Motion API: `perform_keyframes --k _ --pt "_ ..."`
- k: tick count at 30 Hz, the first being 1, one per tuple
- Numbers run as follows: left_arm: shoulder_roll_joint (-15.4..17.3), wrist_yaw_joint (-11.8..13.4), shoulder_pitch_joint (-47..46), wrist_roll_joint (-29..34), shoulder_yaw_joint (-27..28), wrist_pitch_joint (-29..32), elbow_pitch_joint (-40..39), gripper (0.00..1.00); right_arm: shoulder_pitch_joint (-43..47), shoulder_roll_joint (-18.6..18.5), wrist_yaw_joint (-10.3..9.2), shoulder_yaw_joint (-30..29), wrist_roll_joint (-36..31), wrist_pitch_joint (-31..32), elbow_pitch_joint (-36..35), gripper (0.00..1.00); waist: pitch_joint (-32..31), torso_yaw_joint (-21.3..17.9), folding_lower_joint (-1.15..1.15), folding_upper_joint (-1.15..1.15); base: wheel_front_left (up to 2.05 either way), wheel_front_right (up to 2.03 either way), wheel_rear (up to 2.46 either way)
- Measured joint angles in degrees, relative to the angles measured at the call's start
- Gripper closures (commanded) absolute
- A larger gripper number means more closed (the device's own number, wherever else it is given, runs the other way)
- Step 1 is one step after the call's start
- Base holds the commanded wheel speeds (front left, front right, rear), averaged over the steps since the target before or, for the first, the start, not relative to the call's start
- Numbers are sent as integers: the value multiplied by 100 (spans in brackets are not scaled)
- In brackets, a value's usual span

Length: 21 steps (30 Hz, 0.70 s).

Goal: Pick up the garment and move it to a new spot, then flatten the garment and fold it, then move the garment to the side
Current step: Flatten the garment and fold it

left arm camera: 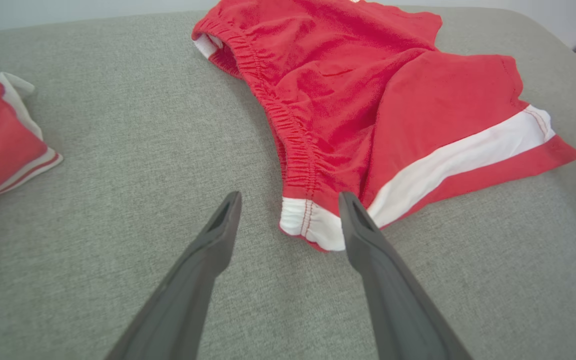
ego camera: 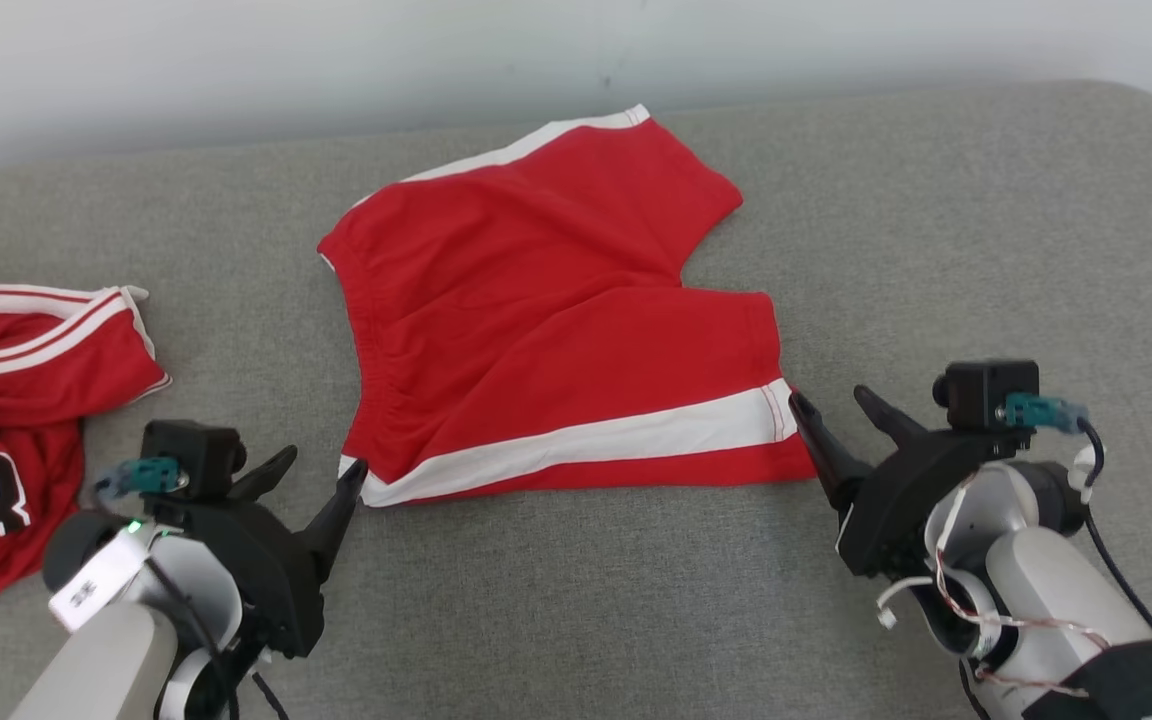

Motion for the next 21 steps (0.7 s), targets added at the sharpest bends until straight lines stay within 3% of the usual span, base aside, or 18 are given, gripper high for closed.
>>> perform_keyframes --k 1,5,7,12,21 --pt "-9 -35 -74 12 -37 38 68 0 -77 1 0 15 0 77 41 4 43 7 0 0 0 0 0" --pt "-96 -94 -283 46 -116 166 323 0 -396 3 0 82 -31 312 182 0 209 39 0 0 0 0 0" --pt "-182 -96 -352 45 -116 174 431 0 -511 11 0 86 -43 403 271 7 283 60 0 0 0 0 0" --pt "-350 -143 -524 32 -147 198 665 0 -652 36 -5 93 -42 542 498 0 416 142 0 0 0 0 0" --pt "-431 -250 -683 35 -223 104 933 0 -772 210 -1 209 -37 664 764 1 481 271 -1 0 0 0 0"
